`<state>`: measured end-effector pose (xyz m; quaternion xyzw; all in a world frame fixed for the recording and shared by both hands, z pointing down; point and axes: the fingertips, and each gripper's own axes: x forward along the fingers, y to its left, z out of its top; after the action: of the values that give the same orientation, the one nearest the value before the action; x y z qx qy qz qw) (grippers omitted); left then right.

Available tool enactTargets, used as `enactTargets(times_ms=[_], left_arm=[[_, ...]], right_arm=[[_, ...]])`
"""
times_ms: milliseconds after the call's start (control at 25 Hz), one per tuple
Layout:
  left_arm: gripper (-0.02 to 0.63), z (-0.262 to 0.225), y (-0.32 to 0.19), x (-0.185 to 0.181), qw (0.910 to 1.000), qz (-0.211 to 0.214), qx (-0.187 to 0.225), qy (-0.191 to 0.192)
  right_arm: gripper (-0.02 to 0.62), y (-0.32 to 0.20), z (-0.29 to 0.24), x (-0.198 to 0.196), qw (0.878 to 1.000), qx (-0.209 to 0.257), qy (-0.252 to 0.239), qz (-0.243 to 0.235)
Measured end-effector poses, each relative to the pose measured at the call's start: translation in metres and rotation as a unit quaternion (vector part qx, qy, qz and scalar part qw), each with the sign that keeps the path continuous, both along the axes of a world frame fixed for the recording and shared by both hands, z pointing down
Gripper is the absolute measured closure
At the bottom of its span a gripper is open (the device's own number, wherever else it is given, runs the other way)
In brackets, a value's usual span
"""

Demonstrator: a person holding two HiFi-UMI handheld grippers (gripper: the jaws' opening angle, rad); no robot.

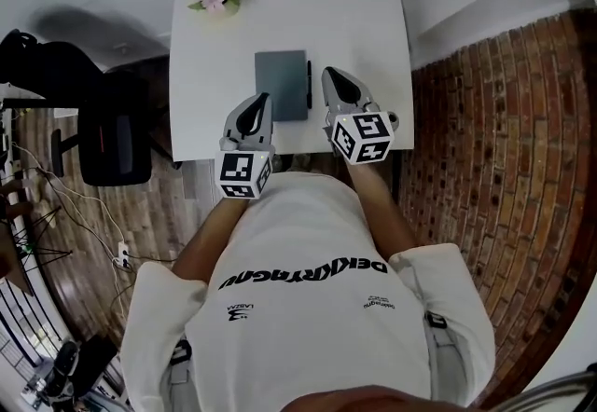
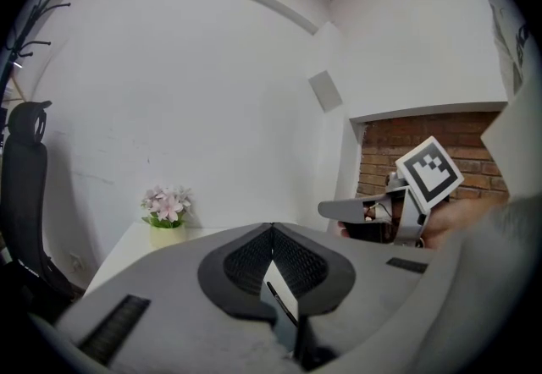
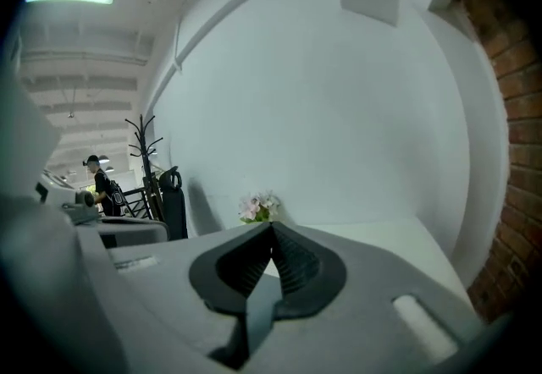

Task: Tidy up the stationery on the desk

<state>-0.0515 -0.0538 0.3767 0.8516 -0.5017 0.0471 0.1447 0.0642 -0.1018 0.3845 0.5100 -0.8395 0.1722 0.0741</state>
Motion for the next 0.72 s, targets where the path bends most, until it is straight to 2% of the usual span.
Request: enactTargets(times_ms=[120, 360, 720], left_arm=[[0.607, -0.004, 0.002, 0.003, 1.0000, -0.001, 0.008, -0.005], [0.607, -0.004, 0.007, 0.006, 0.9997, 0.005, 0.015, -0.018], [0.607, -0.011, 0.012, 0.003, 0.9991, -0.005, 0.031, -0.028]], right_arm=[[0.598, 0.010, -0.012, -0.001, 1.000, 0.029, 0.002, 0.004], [0.598, 0.031, -0.016, -0.014, 0.999, 0.043, 0.008, 0.004], [0.598, 0.044, -0.025, -0.024, 0.998, 0.058, 0.004, -0.022]])
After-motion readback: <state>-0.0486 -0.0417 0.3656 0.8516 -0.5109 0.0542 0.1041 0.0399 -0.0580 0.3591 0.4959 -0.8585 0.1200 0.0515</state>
